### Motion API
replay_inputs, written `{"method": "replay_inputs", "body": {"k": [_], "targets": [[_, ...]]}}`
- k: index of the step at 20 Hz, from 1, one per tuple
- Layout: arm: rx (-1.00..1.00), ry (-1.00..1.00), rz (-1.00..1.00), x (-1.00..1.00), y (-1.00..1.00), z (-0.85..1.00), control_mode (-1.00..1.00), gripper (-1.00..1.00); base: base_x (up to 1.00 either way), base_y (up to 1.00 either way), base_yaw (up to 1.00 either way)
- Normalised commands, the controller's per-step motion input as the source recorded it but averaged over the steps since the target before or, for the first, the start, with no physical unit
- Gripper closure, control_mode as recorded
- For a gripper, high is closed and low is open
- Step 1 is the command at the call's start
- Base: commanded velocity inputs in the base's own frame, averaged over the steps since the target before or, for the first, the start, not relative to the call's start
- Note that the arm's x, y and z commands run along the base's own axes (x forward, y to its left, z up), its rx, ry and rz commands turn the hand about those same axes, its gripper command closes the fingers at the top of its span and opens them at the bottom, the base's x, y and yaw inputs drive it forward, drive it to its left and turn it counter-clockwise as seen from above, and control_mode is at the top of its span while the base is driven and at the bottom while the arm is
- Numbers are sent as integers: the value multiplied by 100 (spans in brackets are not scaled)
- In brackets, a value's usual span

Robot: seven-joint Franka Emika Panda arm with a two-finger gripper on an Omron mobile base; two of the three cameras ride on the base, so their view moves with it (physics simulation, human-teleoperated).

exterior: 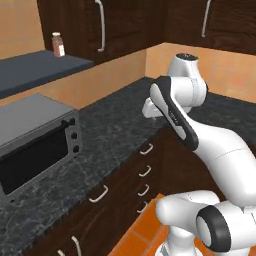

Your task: Navigate to the sink.

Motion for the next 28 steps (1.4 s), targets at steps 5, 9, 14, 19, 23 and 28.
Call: {"method": "replay_inputs", "body": {"k": [5, 9, 14, 19, 23, 28], "targets": [[0, 0, 0, 0, 0, 0, 100, -100, 0, -72, -55], [0, 0, 0, 0, 0, 0, 100, -100, 0, -69, -57], [0, 0, 0, 0, 0, 0, 100, -100, 0, -70, -55], [0, 0, 0, 0, 0, 0, 100, -100, 0, -68, -54], [0, 0, 0, 0, 0, 0, 100, -100, 69, -4, -28], [0, 0, 0, 0, 0, 0, 100, -100, 68, -48, -25]]}}
